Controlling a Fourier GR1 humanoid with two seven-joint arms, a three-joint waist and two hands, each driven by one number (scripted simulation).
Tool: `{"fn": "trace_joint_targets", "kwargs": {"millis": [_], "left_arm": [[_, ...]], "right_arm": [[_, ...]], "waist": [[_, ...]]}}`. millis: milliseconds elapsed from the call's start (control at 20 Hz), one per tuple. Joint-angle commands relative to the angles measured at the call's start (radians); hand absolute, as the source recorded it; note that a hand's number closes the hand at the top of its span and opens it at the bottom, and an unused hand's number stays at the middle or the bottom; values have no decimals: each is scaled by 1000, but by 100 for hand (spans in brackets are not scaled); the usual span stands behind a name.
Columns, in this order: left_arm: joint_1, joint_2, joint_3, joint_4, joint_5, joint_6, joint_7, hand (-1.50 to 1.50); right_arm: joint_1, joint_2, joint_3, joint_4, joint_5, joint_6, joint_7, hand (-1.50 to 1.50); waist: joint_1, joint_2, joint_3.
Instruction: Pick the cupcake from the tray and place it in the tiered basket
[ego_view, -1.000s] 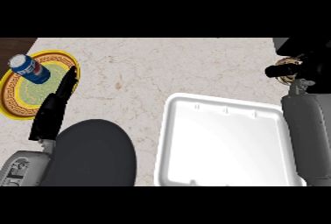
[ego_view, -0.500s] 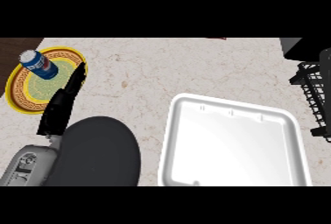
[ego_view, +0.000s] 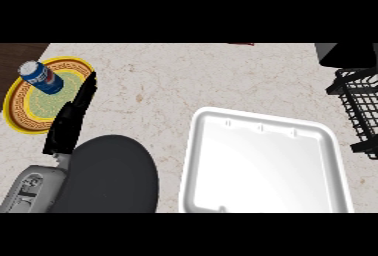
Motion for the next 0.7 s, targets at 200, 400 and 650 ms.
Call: {"fn": "trace_joint_targets", "kwargs": {"millis": [200,400,650], "left_arm": [[30,15,21,0,-6,7,-3,0],[18,5,36,21,3,14,3,0],[8,23,62,49,6,6,-9,0]], "right_arm": [[-88,-62,-64,235,118,23,158,150],[-99,-84,-65,311,200,133,203,150],[-128,-121,-90,373,241,178,196,150]], "waist": [[-33,-9,3],[-50,-11,1],[-75,-16,2]]}}
